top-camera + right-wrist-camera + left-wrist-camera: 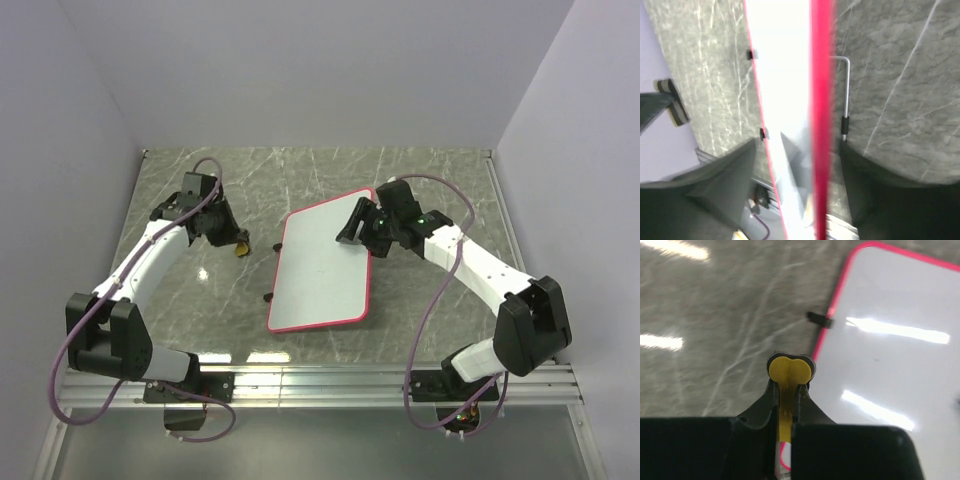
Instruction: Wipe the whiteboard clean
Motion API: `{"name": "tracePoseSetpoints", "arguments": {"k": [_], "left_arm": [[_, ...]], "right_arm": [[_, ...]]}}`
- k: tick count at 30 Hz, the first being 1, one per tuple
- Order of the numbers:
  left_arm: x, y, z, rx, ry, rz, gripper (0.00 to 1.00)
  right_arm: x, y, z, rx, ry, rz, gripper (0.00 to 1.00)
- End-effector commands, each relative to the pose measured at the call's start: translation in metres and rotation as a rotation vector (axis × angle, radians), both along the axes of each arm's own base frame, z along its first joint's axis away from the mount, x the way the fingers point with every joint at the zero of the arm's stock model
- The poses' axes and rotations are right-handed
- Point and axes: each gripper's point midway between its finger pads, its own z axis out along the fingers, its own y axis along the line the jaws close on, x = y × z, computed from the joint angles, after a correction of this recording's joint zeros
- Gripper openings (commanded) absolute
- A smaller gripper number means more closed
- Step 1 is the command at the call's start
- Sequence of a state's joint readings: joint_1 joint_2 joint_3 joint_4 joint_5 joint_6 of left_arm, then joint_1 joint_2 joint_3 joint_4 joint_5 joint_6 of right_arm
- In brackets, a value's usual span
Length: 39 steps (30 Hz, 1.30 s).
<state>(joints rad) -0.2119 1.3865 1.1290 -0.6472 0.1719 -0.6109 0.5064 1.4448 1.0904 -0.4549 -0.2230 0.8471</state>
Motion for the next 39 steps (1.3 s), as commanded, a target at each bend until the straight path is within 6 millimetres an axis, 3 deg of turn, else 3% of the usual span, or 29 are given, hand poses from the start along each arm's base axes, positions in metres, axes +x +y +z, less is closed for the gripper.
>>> {"name": "tracePoseSetpoints", "arguments": {"k": [1,4,7,8,14,16,20,24,28,32,39], "left_arm": [[-0.024,0.035,-0.036,0.097,0.115,0.047,0.0],[-0.033,0.049,-0.059,0.128,0.161,0.081,0.0],[-0.037,0.059,-0.074,0.148,0.182,0.109,0.07],[-0.036,0.06,-0.076,0.152,0.177,0.114,0.21],[-0.036,0.071,-0.084,0.201,0.182,0.144,0.79],[-0.034,0.072,-0.084,0.205,0.18,0.147,0.87],[-0.035,0.072,-0.091,0.217,0.206,0.132,0.92],[-0.036,0.078,-0.103,0.253,0.24,0.149,0.98],[-0.032,0.074,-0.106,0.229,0.248,0.148,0.99],[-0.022,0.074,-0.088,0.225,0.203,0.17,1.0],[0.003,0.08,-0.042,0.242,0.083,0.201,0.99]], "right_arm": [[-0.008,-0.005,-0.013,-0.059,0.005,0.011,0.79],[-0.011,-0.008,-0.013,-0.074,-0.004,0.014,0.91],[-0.012,-0.013,-0.009,-0.09,-0.021,0.01,0.98],[-0.012,-0.015,-0.006,-0.095,-0.029,0.009,0.99],[-0.011,-0.03,0.032,-0.128,-0.138,-0.006,1.0],[-0.015,-0.038,0.05,-0.133,-0.189,-0.012,1.0],[-0.025,-0.063,0.082,-0.155,-0.304,-0.063,1.0],[-0.038,-0.083,0.094,-0.169,-0.354,-0.097,1.0],[-0.053,-0.089,0.1,-0.142,-0.4,-0.083,1.0],[-0.064,-0.094,0.11,-0.111,-0.434,-0.096,1.0],[-0.074,-0.107,0.151,-0.058,-0.6,-0.13,1.0]]}}
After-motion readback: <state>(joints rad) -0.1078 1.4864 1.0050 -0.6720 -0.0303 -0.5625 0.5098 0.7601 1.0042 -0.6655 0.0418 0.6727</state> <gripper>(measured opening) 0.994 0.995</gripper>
